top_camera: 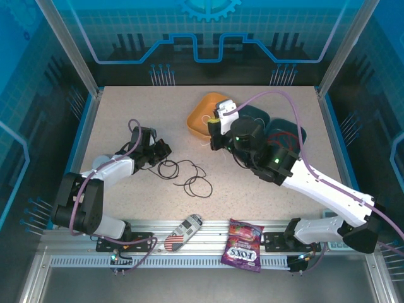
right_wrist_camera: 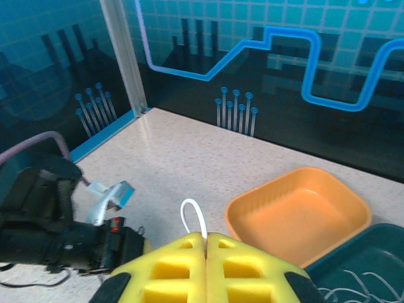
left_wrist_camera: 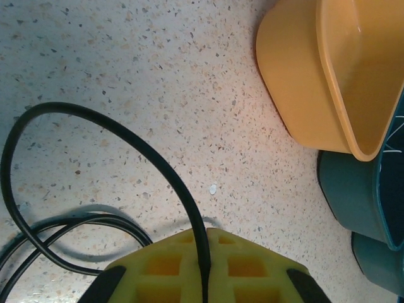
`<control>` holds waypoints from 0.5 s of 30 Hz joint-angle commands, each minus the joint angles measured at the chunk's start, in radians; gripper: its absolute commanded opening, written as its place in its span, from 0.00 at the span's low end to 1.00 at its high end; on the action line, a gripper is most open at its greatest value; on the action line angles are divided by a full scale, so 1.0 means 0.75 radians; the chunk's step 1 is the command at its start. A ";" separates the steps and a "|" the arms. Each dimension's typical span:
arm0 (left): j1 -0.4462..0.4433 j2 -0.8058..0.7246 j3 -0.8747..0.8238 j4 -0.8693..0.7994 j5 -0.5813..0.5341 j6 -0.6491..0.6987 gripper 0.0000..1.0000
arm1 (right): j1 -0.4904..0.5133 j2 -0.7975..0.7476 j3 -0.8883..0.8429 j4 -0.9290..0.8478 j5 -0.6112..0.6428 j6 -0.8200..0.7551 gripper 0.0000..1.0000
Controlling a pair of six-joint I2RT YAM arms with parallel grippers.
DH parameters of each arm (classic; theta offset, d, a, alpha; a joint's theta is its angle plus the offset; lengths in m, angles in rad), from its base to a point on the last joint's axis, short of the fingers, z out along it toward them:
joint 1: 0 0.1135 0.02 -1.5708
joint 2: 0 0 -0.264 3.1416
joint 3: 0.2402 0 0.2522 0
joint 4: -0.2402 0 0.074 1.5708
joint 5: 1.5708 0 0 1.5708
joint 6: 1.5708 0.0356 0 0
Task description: Untangle the cables
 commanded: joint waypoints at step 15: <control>-0.003 -0.121 -0.033 0.012 0.086 0.032 0.04 | -0.481 0.115 0.074 -0.144 -0.047 0.045 0.00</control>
